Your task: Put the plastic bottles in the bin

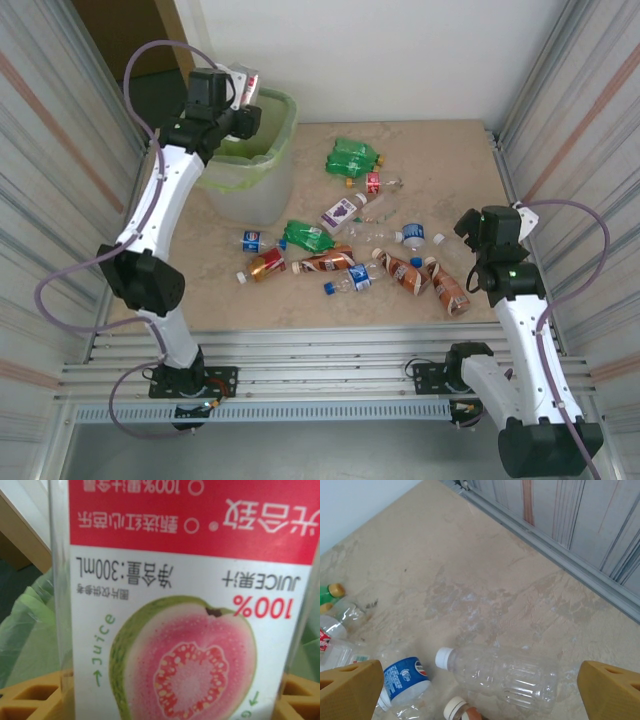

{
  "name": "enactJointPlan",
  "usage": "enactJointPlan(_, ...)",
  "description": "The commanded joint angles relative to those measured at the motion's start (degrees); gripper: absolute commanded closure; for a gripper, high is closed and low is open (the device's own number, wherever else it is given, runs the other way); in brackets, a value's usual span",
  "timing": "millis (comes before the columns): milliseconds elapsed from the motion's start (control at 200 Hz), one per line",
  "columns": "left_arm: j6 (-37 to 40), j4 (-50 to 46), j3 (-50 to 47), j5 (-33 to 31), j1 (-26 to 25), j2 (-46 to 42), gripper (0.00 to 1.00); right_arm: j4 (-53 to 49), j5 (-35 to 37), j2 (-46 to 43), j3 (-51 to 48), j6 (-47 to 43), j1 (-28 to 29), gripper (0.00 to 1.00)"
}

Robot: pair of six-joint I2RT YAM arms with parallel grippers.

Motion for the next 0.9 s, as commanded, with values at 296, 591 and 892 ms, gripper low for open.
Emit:
enactJointPlan(296,2.5,-9.4,7.1,-0.9,4.1,7.7,0.53,-0.9,0.8,2.4,1.4,1.7,0.3,0.02)
enactJointPlan(591,3.8,-13.3,9.0,-5.2,4.7,12.3,0.51,-1.2,1.9,1.8,0.7,1.8,0.2,0.02)
enactJointPlan(892,3.8,-16.6,11.1,-9.8,4.8,15.4,0.49,-1.5,2.7,0.6,0.2,1.8,0.1,0.02)
